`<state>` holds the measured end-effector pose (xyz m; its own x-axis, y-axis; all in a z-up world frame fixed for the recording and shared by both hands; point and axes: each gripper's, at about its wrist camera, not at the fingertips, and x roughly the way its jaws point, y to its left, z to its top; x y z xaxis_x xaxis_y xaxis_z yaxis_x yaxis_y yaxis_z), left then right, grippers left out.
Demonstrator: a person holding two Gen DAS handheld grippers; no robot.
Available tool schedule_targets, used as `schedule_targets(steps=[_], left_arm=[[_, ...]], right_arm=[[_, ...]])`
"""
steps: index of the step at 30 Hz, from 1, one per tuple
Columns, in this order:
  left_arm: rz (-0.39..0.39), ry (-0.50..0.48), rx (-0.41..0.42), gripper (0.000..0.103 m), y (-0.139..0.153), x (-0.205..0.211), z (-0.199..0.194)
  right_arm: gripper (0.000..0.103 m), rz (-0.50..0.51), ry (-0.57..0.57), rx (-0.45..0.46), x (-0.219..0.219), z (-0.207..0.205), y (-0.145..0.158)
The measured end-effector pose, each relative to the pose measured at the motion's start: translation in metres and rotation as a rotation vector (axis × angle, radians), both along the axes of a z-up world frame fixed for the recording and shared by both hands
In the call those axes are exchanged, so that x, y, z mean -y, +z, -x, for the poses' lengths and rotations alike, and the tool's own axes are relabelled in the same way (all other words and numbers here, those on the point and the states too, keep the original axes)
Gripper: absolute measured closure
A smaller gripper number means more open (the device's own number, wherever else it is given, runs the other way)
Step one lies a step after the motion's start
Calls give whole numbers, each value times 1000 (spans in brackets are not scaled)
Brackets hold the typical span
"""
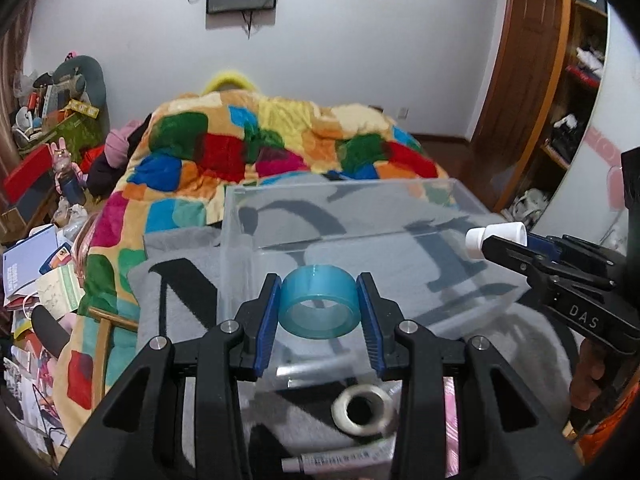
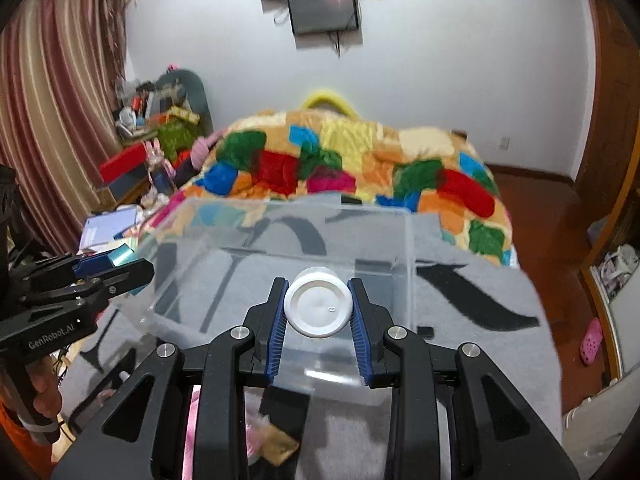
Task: Organize objects
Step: 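Carry the blue tape roll into the box with the left tool while the right carries the pill bottle, then carry the white tape roll into the box with the left tool while the right carries the rope bag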
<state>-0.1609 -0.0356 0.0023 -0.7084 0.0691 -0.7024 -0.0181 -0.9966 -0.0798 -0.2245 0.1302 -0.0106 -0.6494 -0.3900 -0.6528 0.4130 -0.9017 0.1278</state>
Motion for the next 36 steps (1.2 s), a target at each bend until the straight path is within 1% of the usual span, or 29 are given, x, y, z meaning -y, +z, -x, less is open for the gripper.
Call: schedule_targets(steps=[3,7,12,13,14,18,19,21,22,24,25,26,27,29,31,36], left_arm=[[-10,-5,37,65,-9,-1,10],[-6,-5,71,65,-18,-2,17],[-3,-15,63,64,-16,-6,12],[0,-17,63,63,-15,-7,11],[2,-19,63,59,-13,-8,10],[0,-16,41,52,-4,-6,-1],[3,-14,32,51,-2,-5,-5],[11,-12,13,44,4,-4,-16],[17,-12,2,43,7,-3,-22],[27,-13,-19,38,11,-2,-36],[31,-12,-28,36,13,-1,-43],[33,-11,-34,33,13,0,-49],[35,-10,-39,31,13,2,-55],[39,-10,-37,30,10,4,-67],[43,-6,-26,30,5,6,-77],[55,0,3,29,-10,12,-96]], right_arm=[[76,-15,8,49,2,14,-13],[76,-45,19,73,8,22,-23],[76,-81,31,65,12,19,-26],[76,-85,32,65,12,17,-26],[74,-84,35,67,12,16,-25],[58,-73,35,62,8,8,-18],[57,-72,34,56,7,4,-15],[50,-61,42,45,3,-6,-8],[48,-56,46,43,3,-11,-6],[34,-41,56,27,0,-26,0],[30,-36,56,20,-1,-34,1],[23,-32,54,16,-1,-41,2],[21,-30,52,15,-1,-48,1],[20,-32,54,20,0,-61,-3],[19,-31,55,43,5,-75,-11],[11,-39,52,96,21,-96,-32]])
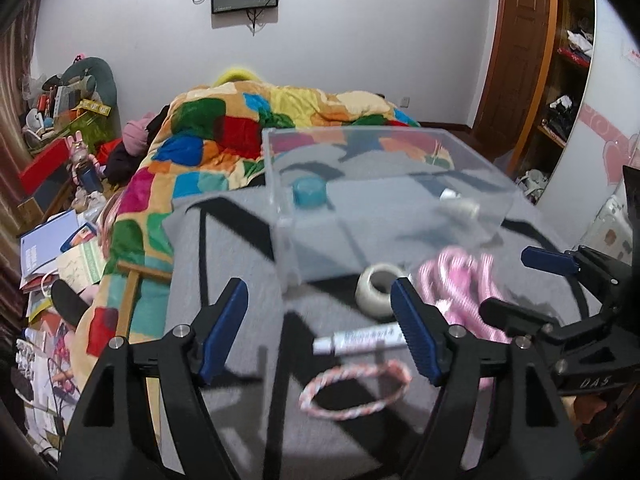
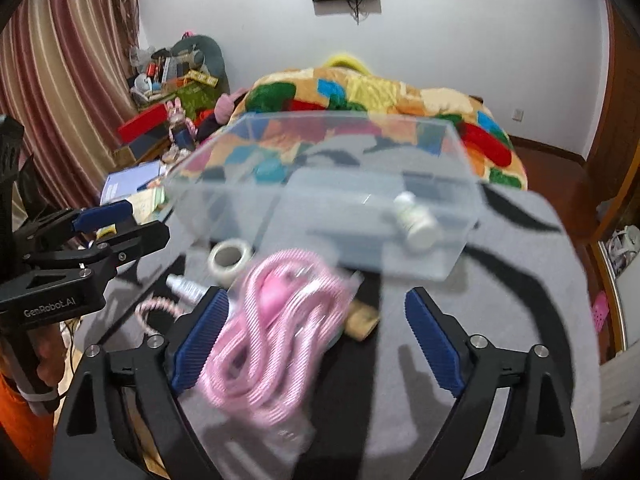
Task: Organize objects
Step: 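Carry the white tape roll into the box with the left tool while the right carries the rope bag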
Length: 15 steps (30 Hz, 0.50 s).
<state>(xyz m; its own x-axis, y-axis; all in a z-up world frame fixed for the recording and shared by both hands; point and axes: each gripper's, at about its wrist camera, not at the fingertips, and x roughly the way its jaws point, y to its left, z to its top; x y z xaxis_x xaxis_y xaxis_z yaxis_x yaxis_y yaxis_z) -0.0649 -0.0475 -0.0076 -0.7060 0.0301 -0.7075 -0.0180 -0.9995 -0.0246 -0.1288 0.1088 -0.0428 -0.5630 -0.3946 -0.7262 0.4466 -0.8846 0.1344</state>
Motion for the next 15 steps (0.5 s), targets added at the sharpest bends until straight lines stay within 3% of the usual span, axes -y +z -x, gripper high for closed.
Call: schedule_targets(steps=[2,8,10,12,15], left_arm=[[9,0,7,29,-5,1,-6],[-4,-25,38,29,-16,-3,-5],[-2,-38,46,29,-20,-9,0],[-7,-56,52,29,-23,-16,7],[-6,-73,63,29,-28,-25,18]], right_arm=[[6,-10,2,19,8,-3,-9],[6,-46,9,51,22,-2,-29],[17,-32,18,44,17,-3,-30],[48,-34,49,36,13,-5,-29],[66,-33,108,35,8,-9,-27]])
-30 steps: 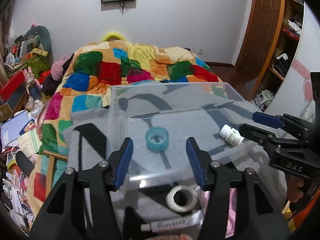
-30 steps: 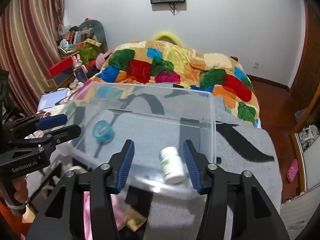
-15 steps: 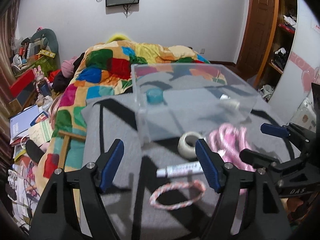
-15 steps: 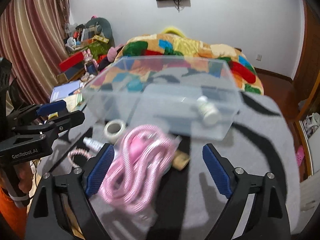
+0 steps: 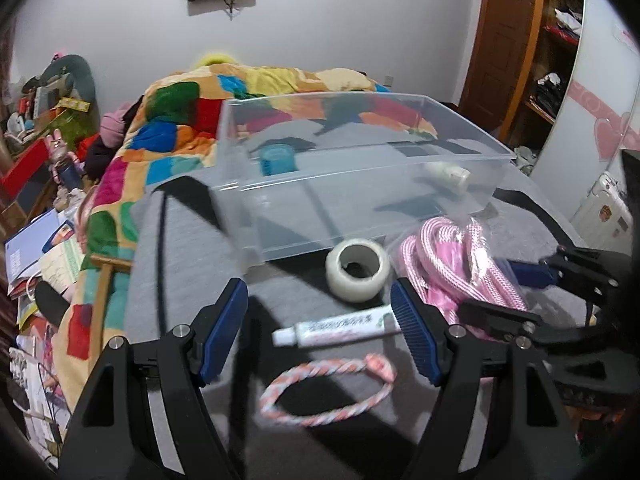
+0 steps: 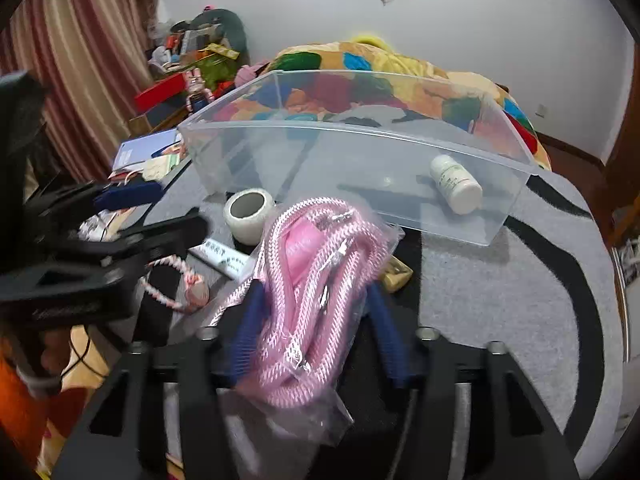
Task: Organize objects
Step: 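Carry the white tape roll into the box with the left tool while the right carries the rope bag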
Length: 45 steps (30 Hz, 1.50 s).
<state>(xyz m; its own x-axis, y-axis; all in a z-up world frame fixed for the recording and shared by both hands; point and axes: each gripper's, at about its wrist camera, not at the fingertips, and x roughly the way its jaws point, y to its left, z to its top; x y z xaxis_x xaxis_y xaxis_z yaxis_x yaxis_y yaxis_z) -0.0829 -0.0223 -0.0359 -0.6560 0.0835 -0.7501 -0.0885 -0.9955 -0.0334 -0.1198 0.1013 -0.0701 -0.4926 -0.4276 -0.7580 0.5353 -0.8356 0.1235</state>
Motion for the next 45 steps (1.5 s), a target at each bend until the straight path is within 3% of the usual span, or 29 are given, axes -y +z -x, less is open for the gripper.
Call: schedule_targets(steps=[3,10,15,20,26,33,39,45], left_arm=[[-5,-4,22,29,-7,-5,10],[10,-13,28,33,-14,-15,20],[6,-33,32,65,-16,-20,24],[24,-36,-11,65,-6,-21,15],[-3,-36,-101,65,30,-15,2],[-23,5,-181,65,66,-3,17],[-34,43,-148,65,63,8,50],[-25,50,-80,65,45,13,77]], right_arm=[[72,-18,23,-30,-3,-7,1],[75,6,3,-58,-27,-15,8],[75,54,-37,-93,-46,-11,28],[75,97,-74,-151,-57,-5,51],[75,127,-103,-209,-57,10,75],[75,117,-139,-276,-36,44,96],[75,88,-171,-296,-18,76,96],[75,36,-173,-229,3,116,73]])
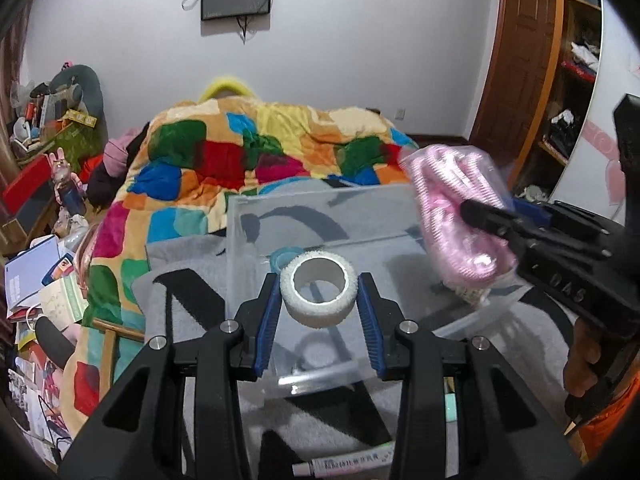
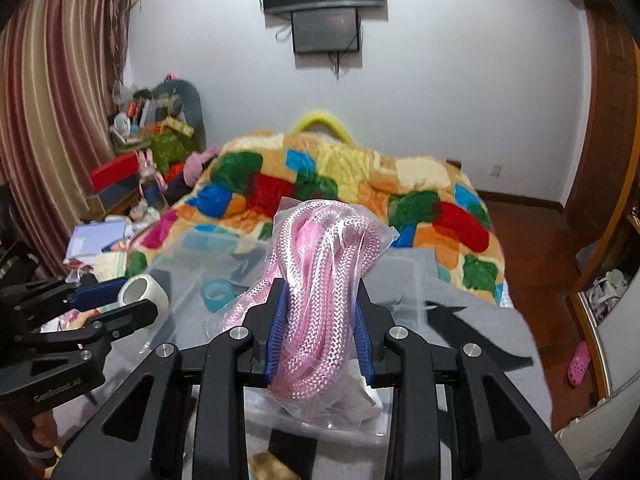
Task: Organize objects
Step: 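Carry the white tape roll into the box with the left tool while the right carries the rope bag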
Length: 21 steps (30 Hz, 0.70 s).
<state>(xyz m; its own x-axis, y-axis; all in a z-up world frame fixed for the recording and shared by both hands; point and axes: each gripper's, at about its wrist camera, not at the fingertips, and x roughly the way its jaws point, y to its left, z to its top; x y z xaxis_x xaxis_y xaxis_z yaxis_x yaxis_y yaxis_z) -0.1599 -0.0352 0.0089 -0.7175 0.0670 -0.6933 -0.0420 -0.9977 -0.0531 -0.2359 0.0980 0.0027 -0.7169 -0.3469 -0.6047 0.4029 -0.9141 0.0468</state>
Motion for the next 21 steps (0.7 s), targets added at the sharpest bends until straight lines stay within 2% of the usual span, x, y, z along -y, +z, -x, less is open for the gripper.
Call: schedule_targets(steps=[8,11,16,21], left_arm=[[29,-28,78,65,-22,-9,19],[41,-31,77,64,-23,-11,17],[40,-50,74,63,-17,-12,12],[51,-56,29,49,-1,-14,-8]], right_arm=[[75,-85,99,116,20,11,-38],[74,-111,121,137,24,9,-45],[74,-95,141,136,20,2,-36],[63,-60,161,108,10,-16,-19]])
